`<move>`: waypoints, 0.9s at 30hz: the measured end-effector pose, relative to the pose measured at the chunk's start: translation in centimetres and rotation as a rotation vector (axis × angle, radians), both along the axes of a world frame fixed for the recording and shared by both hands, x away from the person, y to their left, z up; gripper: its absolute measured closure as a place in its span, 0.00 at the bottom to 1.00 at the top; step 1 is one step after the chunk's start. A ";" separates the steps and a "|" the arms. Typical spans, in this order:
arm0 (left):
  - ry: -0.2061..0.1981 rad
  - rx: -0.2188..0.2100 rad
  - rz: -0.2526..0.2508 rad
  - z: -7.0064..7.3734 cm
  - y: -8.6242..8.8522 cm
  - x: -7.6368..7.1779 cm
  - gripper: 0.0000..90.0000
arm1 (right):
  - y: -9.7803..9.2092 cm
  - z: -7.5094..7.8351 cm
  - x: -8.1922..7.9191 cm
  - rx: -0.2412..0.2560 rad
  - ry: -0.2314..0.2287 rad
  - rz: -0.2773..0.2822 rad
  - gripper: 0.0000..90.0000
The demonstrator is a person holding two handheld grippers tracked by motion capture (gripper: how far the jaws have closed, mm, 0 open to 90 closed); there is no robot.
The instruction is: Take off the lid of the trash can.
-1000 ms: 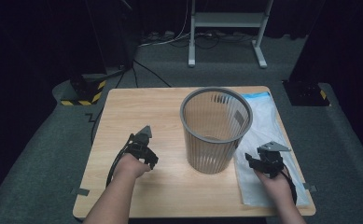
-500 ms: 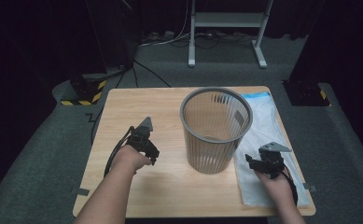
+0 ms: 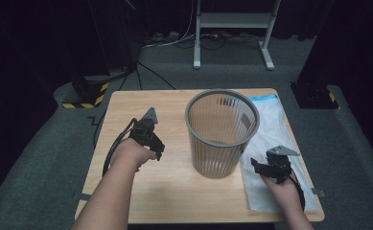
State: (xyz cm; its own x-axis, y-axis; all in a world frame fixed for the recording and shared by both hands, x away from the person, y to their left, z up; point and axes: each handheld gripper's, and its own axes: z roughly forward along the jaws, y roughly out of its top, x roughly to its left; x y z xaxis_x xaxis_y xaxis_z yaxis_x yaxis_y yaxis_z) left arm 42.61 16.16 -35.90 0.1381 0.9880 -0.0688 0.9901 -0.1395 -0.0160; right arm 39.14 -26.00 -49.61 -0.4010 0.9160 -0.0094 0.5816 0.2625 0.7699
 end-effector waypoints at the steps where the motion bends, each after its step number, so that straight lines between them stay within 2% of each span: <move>1: -0.001 -0.003 0.003 0.2 0.0 0.0 0.40 | 0.0 0.0 0.0 0.005 0.002 0.001 0.32; 3: -0.008 -0.006 0.006 0.7 0.0 0.1 0.40 | 0.1 -0.1 -0.1 0.006 -0.003 -0.003 0.31; 5: -0.022 -0.027 0.027 1.3 0.1 0.2 0.40 | 0.1 -0.3 0.0 0.006 0.002 -0.008 0.28; 8: -0.031 -0.020 -0.003 2.2 0.1 0.5 0.39 | 0.2 -0.4 0.0 0.001 0.008 -0.010 0.27; 9: -0.029 -0.030 -0.003 2.4 0.1 0.6 0.38 | 0.1 -0.4 0.0 -0.002 0.001 -0.008 0.27; 12: -0.024 -0.024 0.001 3.1 -0.1 0.9 0.39 | 0.0 -0.3 0.0 0.016 0.000 -0.016 0.27; 15: -0.013 -0.001 -0.017 4.0 -0.5 1.2 0.39 | -0.2 -0.1 -0.1 0.021 -0.014 -0.020 0.28; 18: -0.001 0.016 -0.015 4.8 -1.0 1.4 0.38 | -0.3 -0.1 -0.1 0.024 -0.015 -0.024 0.28; 21: -0.026 0.052 -0.001 5.9 -1.2 1.7 0.35 | -0.4 -0.1 0.0 0.030 -0.015 -0.024 0.28; 22: -0.028 0.024 0.018 6.1 -1.2 1.8 0.35 | -0.4 -0.1 0.0 0.030 -0.016 -0.024 0.28; 24: -0.030 0.021 0.008 6.7 -1.5 1.9 0.35 | -0.4 -0.1 0.0 0.037 -0.016 -0.030 0.28; 27: -0.029 -0.012 0.014 7.3 -1.8 2.1 0.34 | -0.5 0.0 0.0 0.046 -0.017 -0.023 0.29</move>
